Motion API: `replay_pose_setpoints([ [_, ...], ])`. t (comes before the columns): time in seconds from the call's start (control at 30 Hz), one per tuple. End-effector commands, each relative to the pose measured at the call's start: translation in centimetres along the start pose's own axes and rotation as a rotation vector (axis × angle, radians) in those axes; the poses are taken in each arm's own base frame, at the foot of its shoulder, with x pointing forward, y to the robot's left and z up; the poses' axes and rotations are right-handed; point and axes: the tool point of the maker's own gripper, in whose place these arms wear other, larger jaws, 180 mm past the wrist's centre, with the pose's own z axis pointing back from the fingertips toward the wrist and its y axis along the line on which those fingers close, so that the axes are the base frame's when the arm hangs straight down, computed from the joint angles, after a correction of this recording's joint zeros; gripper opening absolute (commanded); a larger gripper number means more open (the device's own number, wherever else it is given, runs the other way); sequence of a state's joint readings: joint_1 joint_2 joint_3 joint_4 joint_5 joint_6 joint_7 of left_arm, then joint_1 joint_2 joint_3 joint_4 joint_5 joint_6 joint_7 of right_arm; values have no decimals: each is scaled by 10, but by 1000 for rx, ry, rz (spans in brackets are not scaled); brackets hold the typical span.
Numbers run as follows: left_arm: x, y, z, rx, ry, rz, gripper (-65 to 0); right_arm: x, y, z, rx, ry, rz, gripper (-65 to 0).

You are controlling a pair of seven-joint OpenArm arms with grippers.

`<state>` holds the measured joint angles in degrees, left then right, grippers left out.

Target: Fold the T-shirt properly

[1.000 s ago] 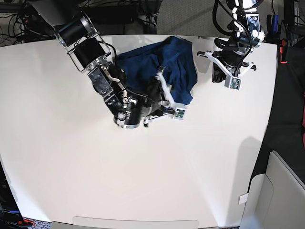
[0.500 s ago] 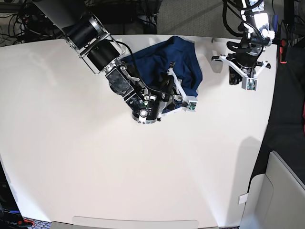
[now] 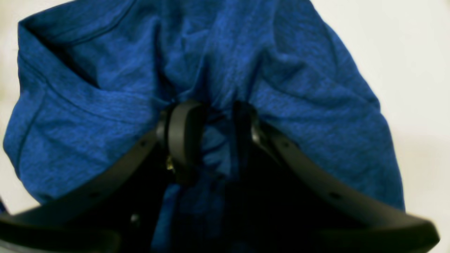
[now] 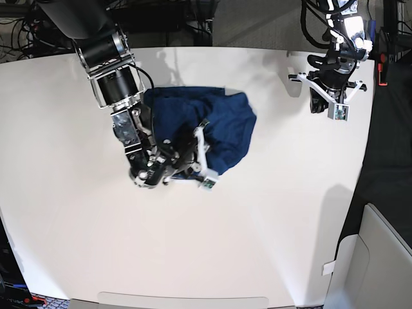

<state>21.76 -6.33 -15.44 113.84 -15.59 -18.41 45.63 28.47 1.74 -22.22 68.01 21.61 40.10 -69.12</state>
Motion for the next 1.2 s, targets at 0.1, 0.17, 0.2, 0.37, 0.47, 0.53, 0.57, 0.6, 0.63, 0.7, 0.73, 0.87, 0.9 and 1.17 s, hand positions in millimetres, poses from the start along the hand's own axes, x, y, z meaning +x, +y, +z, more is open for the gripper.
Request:
replay_pose_setpoints([
  [0.1, 13, 2, 4, 4, -46, -11, -615, -11, -40, 25, -88, -5, -51, -473],
  [0.17, 13, 2, 4, 4, -48, -11, -615, -19, -54, 39, -133, -16, -60, -473],
  [0.2, 13, 2, 4, 4, -48, -11, -615, -25, -60, 46, -155, -14, -58, -473],
  [0.37, 13, 2, 4, 4, -48, -11, -615, -41, -87, 94, -294, -3, -26, -473],
  [0.47, 13, 2, 4, 4, -48, -11, -615, -54, -101, 119, -362, -6, -63, -473],
  [0.53, 13, 1, 4, 3, -48, -11, -615, -58, -106, 133, -389, -16, -65, -473],
  [0.57, 13, 1, 4, 3, -48, -11, -615, -58, -107, 138, -392, -29, -63, -473],
  [0.6, 13, 1, 4, 3, -48, -11, -615, -55, -106, 143, -391, -48, -53, -473],
  [0.63, 13, 1, 3, 1, -47, -12, -615, -51, -104, 148, -386, -69, -43, -473],
  [0.7, 13, -1, 3, -3, -47, -13, -615, -48, -99, 152, -371, -91, -27, -473],
  [0.73, 13, -2, 3, -6, -47, -12, -615, -49, -94, 155, -362, -86, -15, -473],
  [0.87, 13, -3, 3, -7, -44, -11, -616, -41, -66, 172, -332, -119, 91, -473],
  [0.9, 13, -5, 2, -9, -46, -3, -616, -44, -61, 176, -329, -109, 125, -473],
  [1.17, 14, -8, 1, -14, -50, 8, -615, -106, -49, 195, -244, 25, 145, -473],
])
